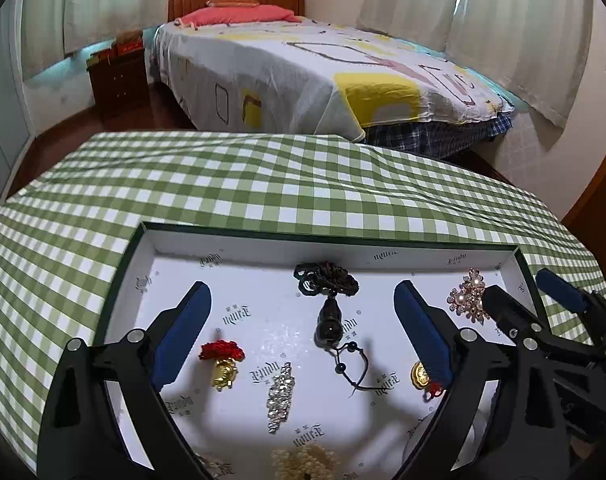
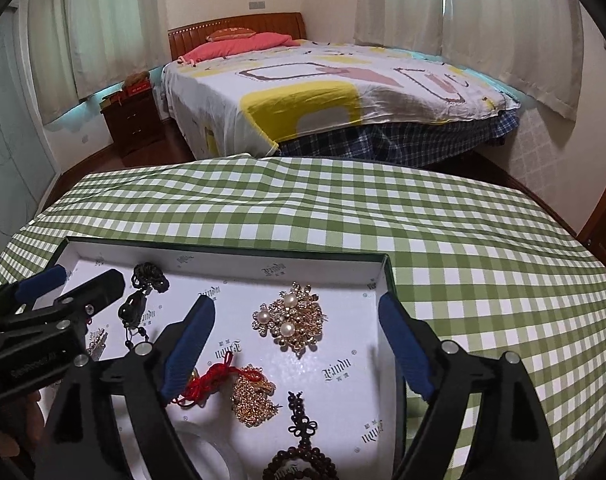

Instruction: Organize jewelry

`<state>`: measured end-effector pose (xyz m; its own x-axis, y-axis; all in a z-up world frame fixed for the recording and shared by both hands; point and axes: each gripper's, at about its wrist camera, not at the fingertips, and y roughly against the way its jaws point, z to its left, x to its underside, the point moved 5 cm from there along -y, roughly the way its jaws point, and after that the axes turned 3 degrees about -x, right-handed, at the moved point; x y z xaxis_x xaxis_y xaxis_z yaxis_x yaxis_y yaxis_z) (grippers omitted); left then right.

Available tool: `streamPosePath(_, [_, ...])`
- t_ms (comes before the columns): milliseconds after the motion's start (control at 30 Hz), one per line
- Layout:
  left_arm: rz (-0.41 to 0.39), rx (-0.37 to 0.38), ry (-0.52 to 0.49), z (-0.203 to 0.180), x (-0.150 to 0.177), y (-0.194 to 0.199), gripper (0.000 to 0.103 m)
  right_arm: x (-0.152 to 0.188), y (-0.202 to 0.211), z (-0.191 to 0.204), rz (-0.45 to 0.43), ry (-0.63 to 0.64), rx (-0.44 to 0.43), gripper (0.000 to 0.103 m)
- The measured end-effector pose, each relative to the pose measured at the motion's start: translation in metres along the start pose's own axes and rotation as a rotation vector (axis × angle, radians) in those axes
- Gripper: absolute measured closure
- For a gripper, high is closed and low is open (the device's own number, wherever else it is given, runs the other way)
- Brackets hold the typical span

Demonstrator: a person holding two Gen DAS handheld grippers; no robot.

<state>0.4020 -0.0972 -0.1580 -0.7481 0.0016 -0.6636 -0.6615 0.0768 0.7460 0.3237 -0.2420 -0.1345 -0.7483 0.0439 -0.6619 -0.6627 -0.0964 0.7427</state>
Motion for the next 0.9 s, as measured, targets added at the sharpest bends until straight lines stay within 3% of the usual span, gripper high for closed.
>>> streamPosePath(600, [-0.108, -0.023, -0.046, 0.011, 0.005, 0.036, 0.006, 0.009, 0.026, -0.005, -0.052, -0.027, 0.047, 0.018])
streamPosePath(900, [-0.175, -0.026, -0.057, 0.022, 0.026, 0.09, 0.006, 0.028, 0.068, 0.002, -0.1, -0.05, 0.055, 0.018])
